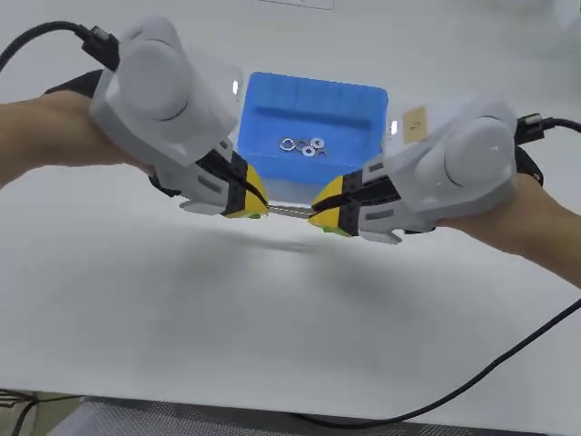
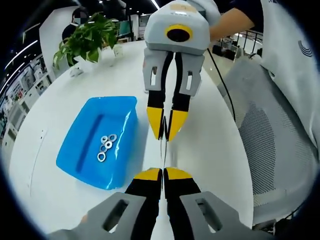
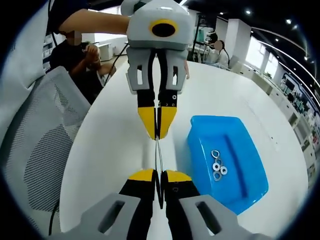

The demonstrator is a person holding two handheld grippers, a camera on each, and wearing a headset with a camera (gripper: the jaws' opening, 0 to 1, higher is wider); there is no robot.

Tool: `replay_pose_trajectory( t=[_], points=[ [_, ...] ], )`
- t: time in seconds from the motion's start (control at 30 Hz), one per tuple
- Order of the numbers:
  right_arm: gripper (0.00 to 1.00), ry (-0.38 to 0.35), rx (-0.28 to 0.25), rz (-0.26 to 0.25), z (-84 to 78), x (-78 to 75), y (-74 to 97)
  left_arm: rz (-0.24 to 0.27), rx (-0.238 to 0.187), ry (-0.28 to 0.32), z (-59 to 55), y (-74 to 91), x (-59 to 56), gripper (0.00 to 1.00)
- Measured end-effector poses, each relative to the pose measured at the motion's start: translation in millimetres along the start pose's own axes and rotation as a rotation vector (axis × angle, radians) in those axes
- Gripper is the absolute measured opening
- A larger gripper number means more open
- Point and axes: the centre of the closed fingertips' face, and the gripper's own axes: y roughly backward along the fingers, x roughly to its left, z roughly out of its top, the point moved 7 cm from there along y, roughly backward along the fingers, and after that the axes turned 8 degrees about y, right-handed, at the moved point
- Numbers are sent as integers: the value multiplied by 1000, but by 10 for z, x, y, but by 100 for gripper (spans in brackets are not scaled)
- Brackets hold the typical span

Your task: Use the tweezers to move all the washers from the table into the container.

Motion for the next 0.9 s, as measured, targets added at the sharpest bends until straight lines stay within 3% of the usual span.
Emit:
replay_pose_trajectory(
  t=[0.4,0.9],
  points=[
    [7,-19,32,4,-188,-78,-98,2,25,8,-61,-185,145,6],
    [7,-4,41,13,-219,-59,-174,10,58,-6,-132,-262,157,6]
  ],
)
